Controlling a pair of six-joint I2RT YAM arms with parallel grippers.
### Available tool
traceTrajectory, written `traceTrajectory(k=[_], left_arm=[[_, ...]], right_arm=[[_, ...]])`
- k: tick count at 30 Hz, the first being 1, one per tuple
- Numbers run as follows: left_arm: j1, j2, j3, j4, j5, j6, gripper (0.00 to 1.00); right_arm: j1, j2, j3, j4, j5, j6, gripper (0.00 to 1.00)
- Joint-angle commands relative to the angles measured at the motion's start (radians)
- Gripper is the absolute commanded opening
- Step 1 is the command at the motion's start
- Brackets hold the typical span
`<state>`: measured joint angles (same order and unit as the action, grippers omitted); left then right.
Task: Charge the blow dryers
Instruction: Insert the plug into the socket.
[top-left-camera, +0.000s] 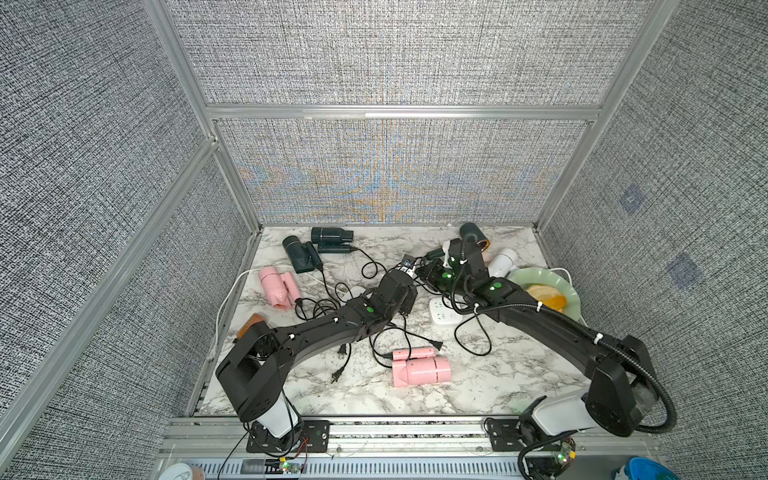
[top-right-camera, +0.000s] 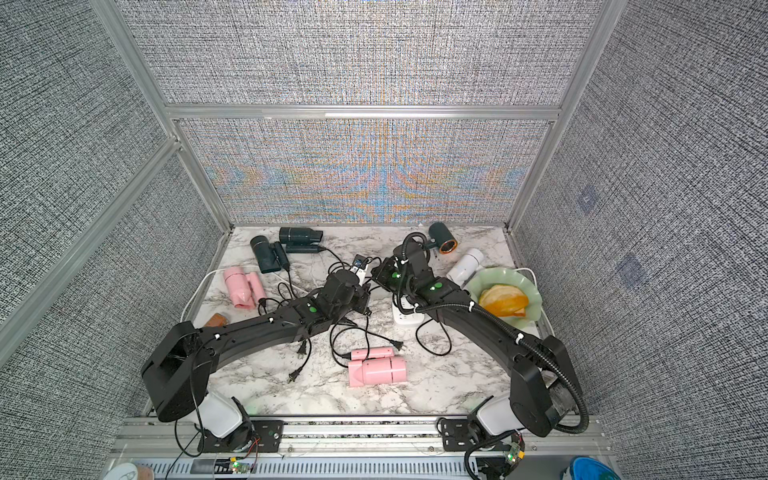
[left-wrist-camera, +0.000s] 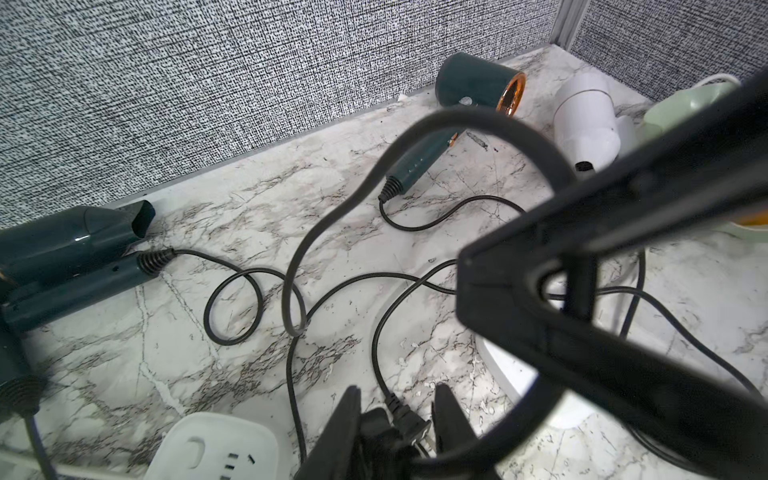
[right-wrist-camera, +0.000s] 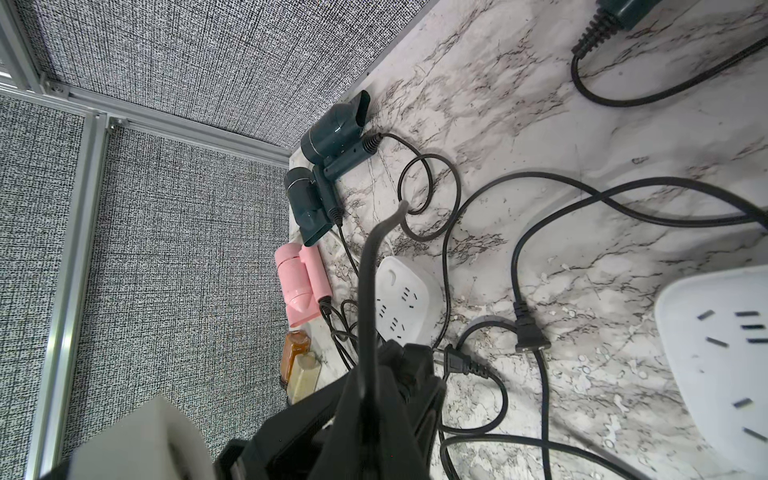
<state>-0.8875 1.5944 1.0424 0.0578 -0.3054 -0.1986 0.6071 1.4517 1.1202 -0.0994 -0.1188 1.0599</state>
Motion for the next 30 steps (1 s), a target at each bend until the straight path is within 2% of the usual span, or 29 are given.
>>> traceTrajectory(k=[1, 4, 8, 11, 15, 17, 22, 26, 30], left_arm=[[0.001, -0.016, -0.002, -0.001, 0.054, -0.003, 0.24], [0.002, -0.026, -0.008, -0.008, 0.089, -0.003, 0.20], [0.009, -0.041, -0.017, -0.021, 0.169, 0.007, 0.16], [0.040, -0.066, -0.043, -0.017, 0.258, -0.011, 0.15], [0.094, -0.106, -0.082, -0.004, 0.381, -0.017, 0.15], [0.119, -0.126, -0.097, -0.001, 0.440, -0.011, 0.15], [0.154, -0.162, -0.124, -0.011, 0.576, 0.040, 0.16], [0.156, -0.188, -0.143, -0.029, 0.590, 0.067, 0.16], [0.156, -0.206, -0.159, -0.027, 0.591, 0.069, 0.16]], right_arm=[[-0.002, 0.012, 0.005, 0.036, -0.012, 0.025, 0.07], [-0.003, 0.031, 0.015, 0.049, -0.028, 0.011, 0.16], [-0.023, 0.025, 0.014, 0.066, -0.075, -0.027, 0.40], [-0.057, -0.009, -0.015, 0.076, -0.135, -0.085, 0.49], [-0.128, -0.076, -0.107, 0.156, -0.254, -0.098, 0.51], [-0.175, -0.086, -0.156, 0.236, -0.375, -0.095, 0.50], [-0.194, -0.052, -0.142, 0.257, -0.569, -0.174, 0.49], [-0.188, 0.001, -0.135, 0.331, -0.626, -0.144, 0.46], [-0.163, 0.067, -0.099, 0.369, -0.630, -0.121, 0.43]])
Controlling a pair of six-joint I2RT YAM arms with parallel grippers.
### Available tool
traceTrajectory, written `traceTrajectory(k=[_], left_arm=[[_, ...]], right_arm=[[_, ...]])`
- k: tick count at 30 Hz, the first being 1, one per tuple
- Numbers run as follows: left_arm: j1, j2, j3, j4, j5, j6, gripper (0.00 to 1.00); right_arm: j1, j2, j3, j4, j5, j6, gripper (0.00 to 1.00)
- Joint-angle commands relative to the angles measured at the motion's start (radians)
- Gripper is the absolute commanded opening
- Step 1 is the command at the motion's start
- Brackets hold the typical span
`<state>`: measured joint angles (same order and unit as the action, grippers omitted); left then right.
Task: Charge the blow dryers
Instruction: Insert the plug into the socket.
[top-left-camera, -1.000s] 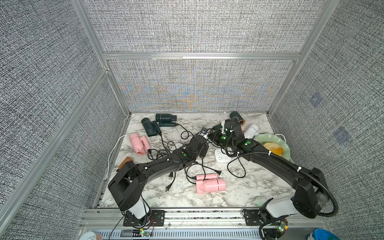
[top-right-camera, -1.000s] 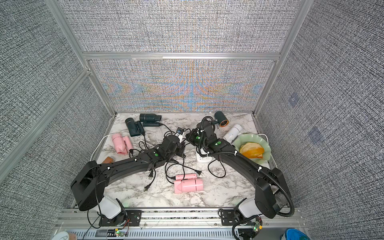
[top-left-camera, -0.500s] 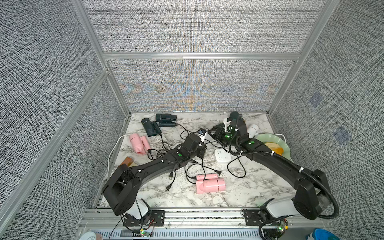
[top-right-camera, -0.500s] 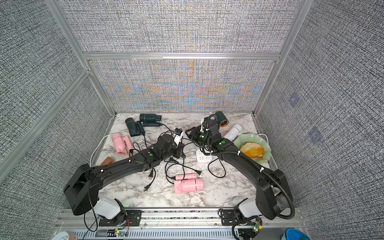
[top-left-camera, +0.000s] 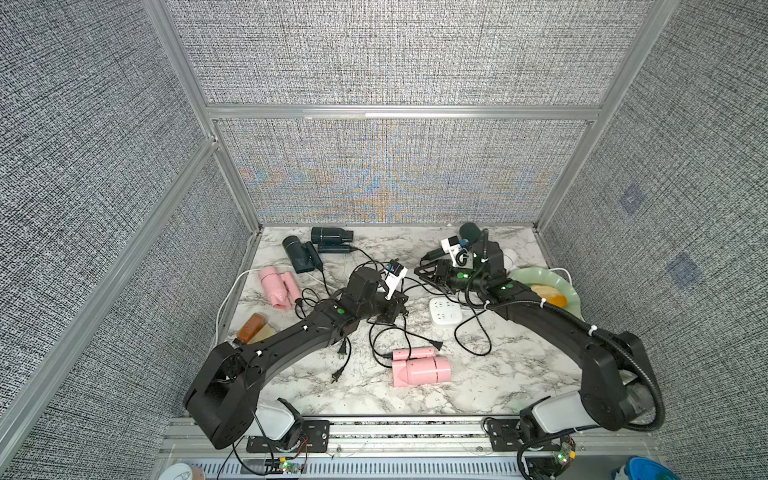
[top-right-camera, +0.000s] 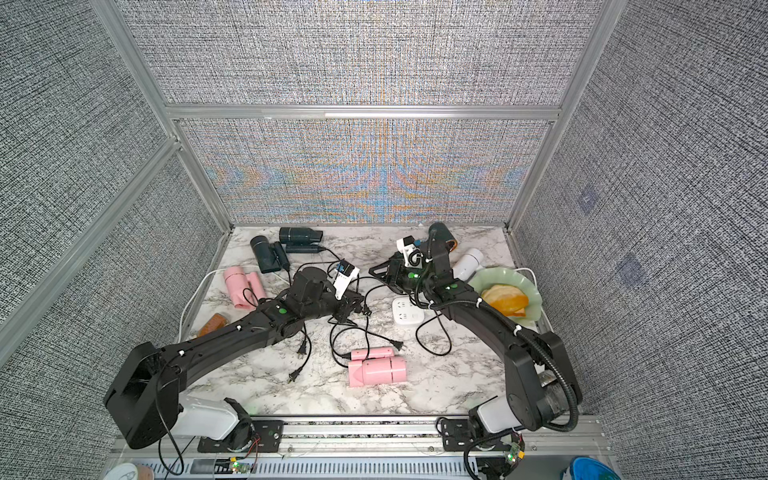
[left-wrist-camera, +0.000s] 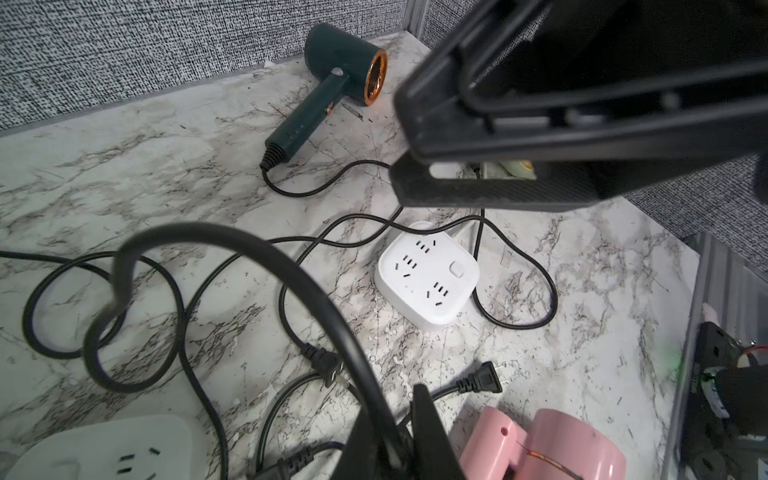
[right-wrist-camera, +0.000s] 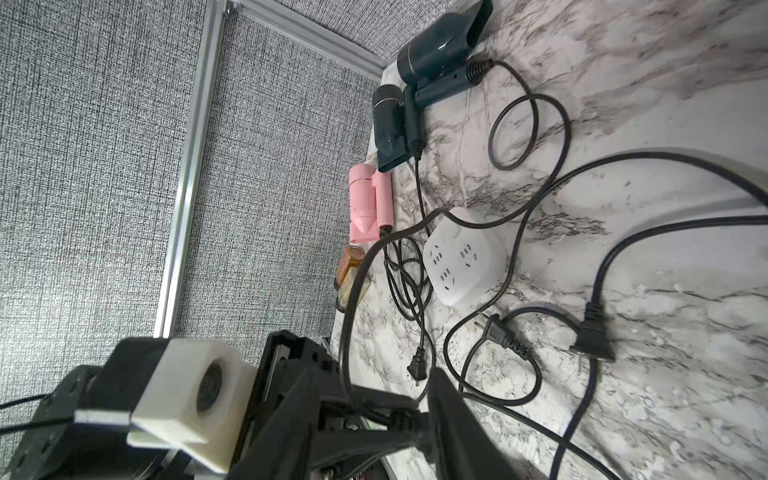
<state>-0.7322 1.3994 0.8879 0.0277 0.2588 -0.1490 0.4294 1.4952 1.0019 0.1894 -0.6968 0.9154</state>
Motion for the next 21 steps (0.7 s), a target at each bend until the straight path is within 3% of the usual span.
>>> traceTrajectory(k=[1, 15, 21], left_arm=[[0.000, -0.012, -0.006, 0.002, 0.027, 0.018, 0.16], [0.002, 0.001, -0.012, 0.017, 0.013, 0.004, 0.16], [0.002, -0.002, -0.014, 0.016, 0.001, -0.001, 0.17]], right_arm=[[0.023, 0.041, 0.029, 0.100, -0.056, 0.034, 0.42], [0.092, 0.147, 0.061, 0.172, -0.056, 0.100, 0.34], [0.092, 0.160, 0.068, 0.200, -0.060, 0.143, 0.21]])
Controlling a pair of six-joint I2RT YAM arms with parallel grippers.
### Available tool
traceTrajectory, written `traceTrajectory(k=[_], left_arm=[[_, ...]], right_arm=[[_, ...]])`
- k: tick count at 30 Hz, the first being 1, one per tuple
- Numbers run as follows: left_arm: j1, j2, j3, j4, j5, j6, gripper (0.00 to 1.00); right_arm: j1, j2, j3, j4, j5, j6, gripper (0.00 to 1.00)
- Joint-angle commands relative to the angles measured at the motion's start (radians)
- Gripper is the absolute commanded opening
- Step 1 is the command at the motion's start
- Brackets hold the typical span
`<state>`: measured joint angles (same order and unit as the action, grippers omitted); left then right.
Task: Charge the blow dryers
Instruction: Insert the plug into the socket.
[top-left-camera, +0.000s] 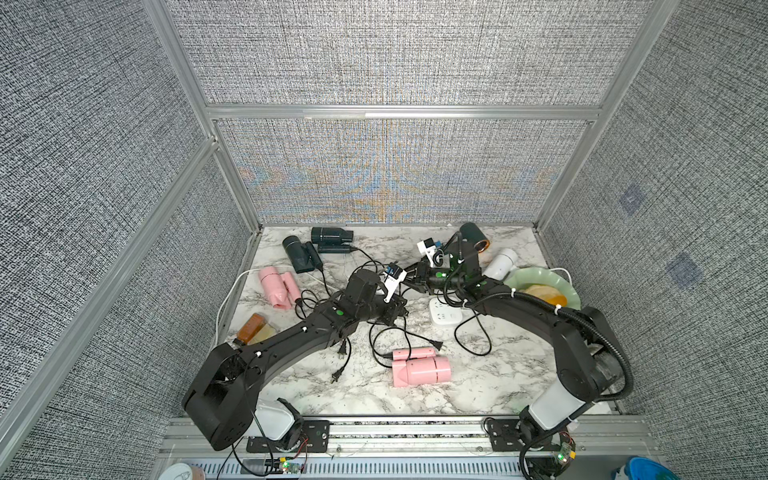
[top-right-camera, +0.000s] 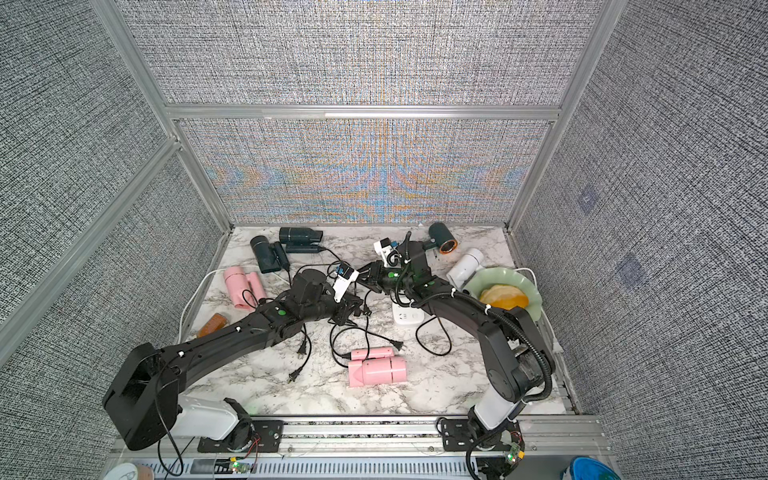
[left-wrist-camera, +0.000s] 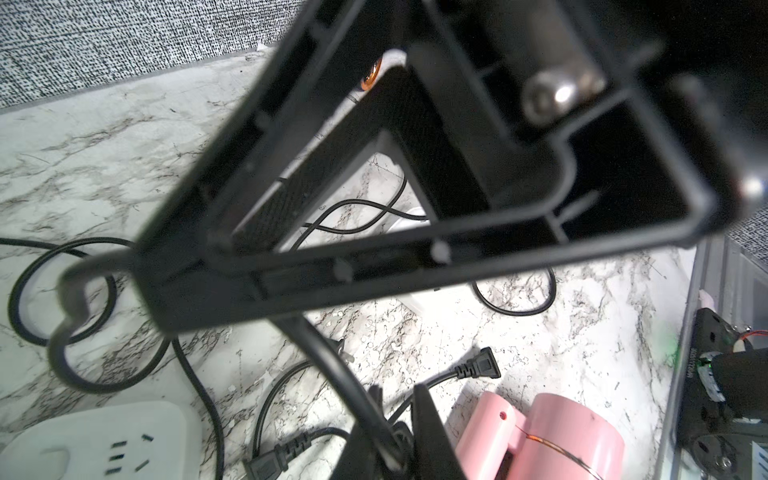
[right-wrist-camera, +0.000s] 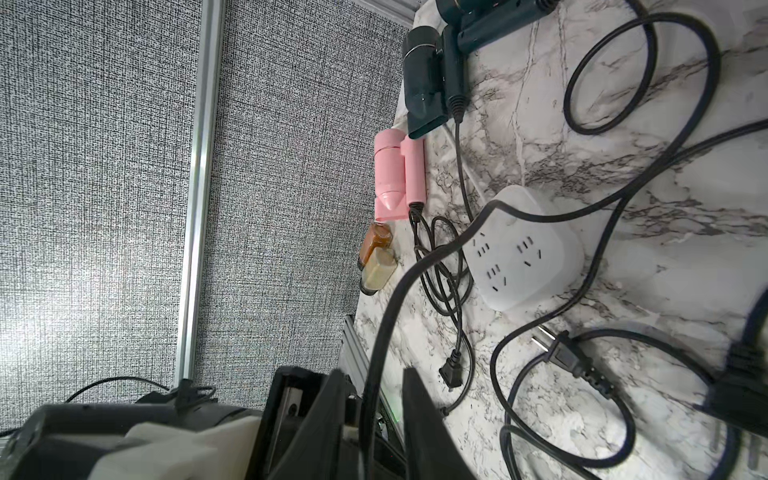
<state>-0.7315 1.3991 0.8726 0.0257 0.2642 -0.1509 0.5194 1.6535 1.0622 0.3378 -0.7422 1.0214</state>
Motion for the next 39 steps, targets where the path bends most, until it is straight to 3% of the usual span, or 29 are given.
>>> traceTrajectory(k=[1, 5, 8, 13, 23, 29, 39], left_arm=[[0.001, -0.002, 0.002, 0.016, -0.007, 0.002, 0.17], [0.003, -0.006, 0.006, 0.009, -0.006, -0.003, 0.17], [0.003, -0.009, 0.011, 0.003, -0.006, -0.003, 0.17], [0.005, -0.010, 0.016, -0.003, 0.005, 0.002, 0.17], [0.007, -0.027, 0.012, -0.012, 0.050, 0.024, 0.17], [0.007, -0.031, 0.011, -0.020, 0.065, 0.032, 0.17], [0.015, -0.040, -0.001, -0.026, 0.064, 0.013, 0.17]], right_arm=[[0.002, 0.004, 0.007, 0.059, -0.012, 0.042, 0.17], [0.002, 0.021, 0.012, 0.108, -0.030, 0.081, 0.14], [0.004, 0.024, 0.012, 0.113, -0.032, 0.087, 0.19], [0.003, 0.002, 0.008, 0.044, -0.043, 0.034, 0.27], [0.004, -0.003, 0.054, -0.137, -0.108, -0.108, 0.28], [0.006, 0.023, 0.068, -0.115, -0.147, -0.088, 0.28], [0.007, 0.026, 0.089, -0.093, -0.116, -0.067, 0.09]])
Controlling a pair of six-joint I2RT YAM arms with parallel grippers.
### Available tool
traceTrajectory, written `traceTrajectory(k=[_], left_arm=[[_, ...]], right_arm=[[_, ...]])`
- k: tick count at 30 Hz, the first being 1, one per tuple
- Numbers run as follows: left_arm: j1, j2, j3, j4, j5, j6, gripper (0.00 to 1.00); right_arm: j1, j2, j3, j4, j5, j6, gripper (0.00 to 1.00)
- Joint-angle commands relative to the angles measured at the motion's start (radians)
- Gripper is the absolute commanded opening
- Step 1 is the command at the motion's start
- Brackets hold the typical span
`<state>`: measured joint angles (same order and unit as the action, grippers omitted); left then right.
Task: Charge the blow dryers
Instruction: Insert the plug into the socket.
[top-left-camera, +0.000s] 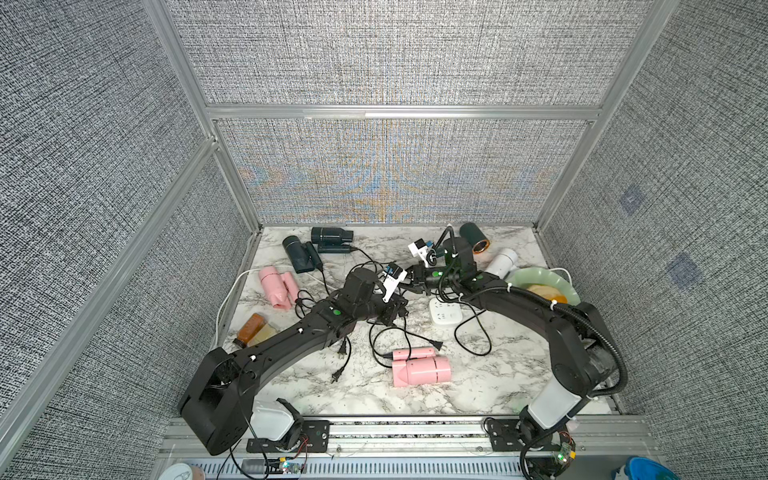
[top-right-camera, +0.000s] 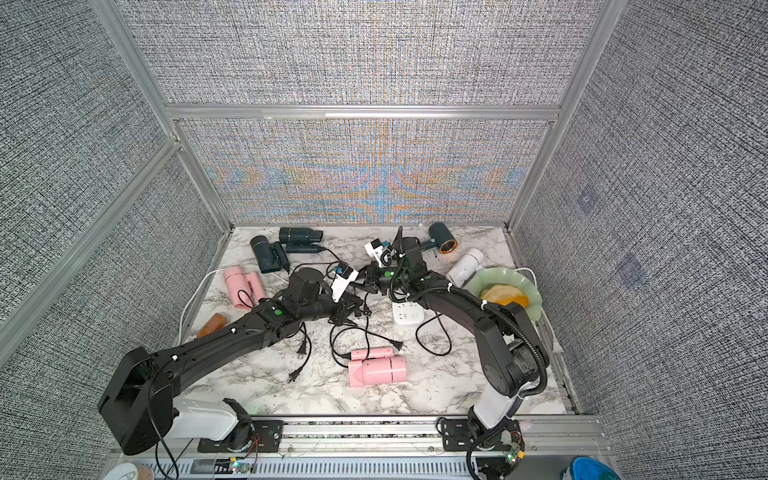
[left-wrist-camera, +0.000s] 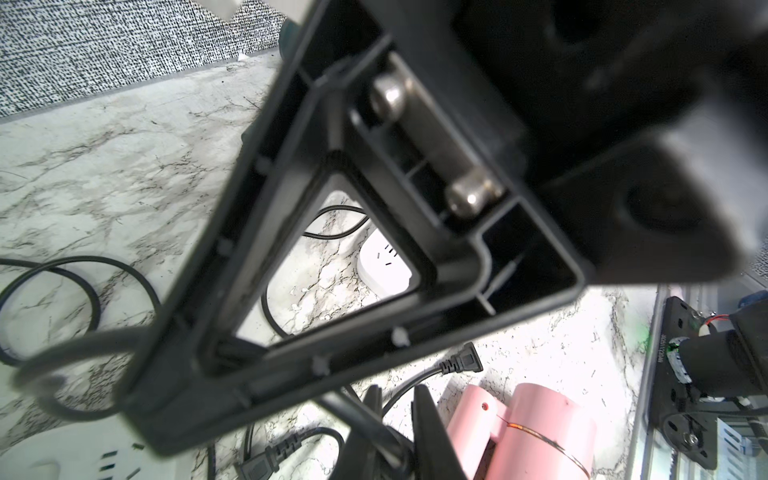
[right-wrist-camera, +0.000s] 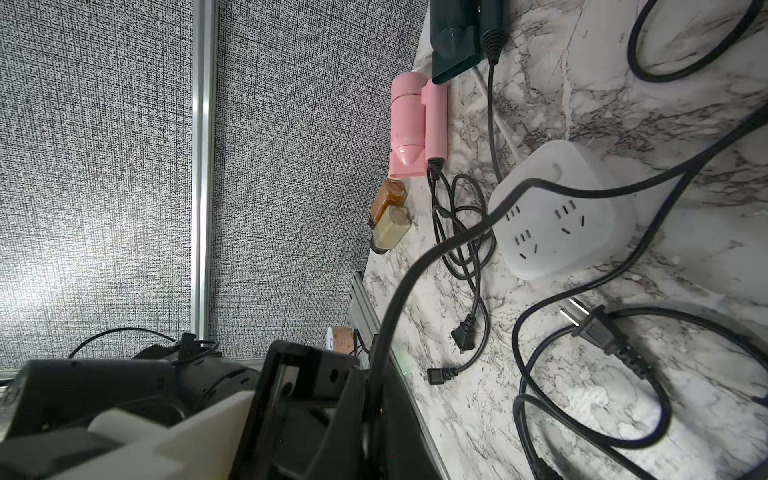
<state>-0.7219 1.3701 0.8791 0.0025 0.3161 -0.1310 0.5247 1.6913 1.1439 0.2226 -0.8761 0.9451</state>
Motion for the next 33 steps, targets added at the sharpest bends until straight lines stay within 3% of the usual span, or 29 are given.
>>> traceTrajectory(k=[1, 7, 10, 17, 25, 33], left_arm=[[0.012, -0.015, -0.012, -0.002, 0.011, -0.022, 0.18], [0.035, -0.039, 0.007, -0.048, -0.037, -0.137, 0.57], [0.035, -0.064, 0.022, -0.071, -0.037, -0.180, 0.65], [0.018, -0.094, 0.012, -0.120, -0.117, -0.257, 0.64], [-0.014, -0.052, -0.024, -0.021, -0.153, -0.407, 0.60], [-0.019, 0.040, -0.005, 0.066, -0.175, -0.448, 0.53]], right_arm=[[0.002, -0.019, 0.008, 0.010, 0.044, 0.005, 0.08], [0.038, -0.075, 0.000, -0.100, 0.320, -0.008, 0.01], [0.064, -0.086, 0.016, -0.166, 0.456, -0.010, 0.00], [0.110, -0.091, 0.052, -0.250, 0.668, 0.025, 0.00], [0.131, -0.091, 0.058, -0.245, 0.707, 0.047, 0.00], [0.145, -0.100, 0.049, -0.242, 0.725, 0.056, 0.00]])
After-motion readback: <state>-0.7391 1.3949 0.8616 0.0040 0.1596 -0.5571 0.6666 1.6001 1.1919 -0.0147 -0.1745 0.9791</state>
